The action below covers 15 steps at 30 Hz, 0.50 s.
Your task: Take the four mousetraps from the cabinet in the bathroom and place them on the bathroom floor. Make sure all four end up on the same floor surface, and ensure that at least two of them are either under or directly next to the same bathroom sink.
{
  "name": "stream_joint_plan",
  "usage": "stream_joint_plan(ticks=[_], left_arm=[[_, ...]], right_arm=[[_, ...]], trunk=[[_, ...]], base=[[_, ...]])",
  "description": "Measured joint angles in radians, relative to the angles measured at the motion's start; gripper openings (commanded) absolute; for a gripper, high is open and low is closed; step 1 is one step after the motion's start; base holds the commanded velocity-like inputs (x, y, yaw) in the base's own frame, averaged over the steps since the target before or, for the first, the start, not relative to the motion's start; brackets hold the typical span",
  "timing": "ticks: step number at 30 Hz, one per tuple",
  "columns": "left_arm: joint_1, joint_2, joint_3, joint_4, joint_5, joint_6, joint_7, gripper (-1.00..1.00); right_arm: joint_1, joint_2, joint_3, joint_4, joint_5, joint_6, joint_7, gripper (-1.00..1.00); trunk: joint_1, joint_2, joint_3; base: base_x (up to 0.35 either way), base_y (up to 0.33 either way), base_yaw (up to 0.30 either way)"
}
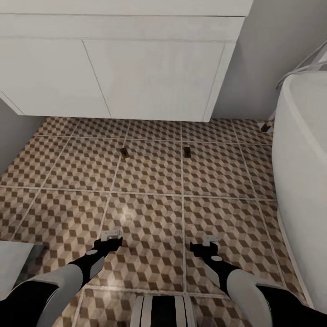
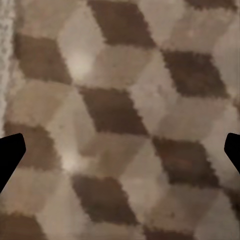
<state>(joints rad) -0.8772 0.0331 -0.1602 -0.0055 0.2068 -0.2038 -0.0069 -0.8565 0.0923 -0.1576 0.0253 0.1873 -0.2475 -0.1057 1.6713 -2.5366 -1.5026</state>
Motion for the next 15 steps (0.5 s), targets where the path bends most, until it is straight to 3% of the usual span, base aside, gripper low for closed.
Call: stream_joint_plan(ticks=[15], left_arm=[[0.0, -0.001, 0.0, 0.0, 0.0, 0.001, 0.0, 1.0]], right_arm=[[0.0, 0.0, 0.0, -0.002, -0.001, 0.005, -0.001, 1.0]], trunk=[[0.0, 0.0, 0.0]], base=[[-0.002, 0.0, 0.0]])
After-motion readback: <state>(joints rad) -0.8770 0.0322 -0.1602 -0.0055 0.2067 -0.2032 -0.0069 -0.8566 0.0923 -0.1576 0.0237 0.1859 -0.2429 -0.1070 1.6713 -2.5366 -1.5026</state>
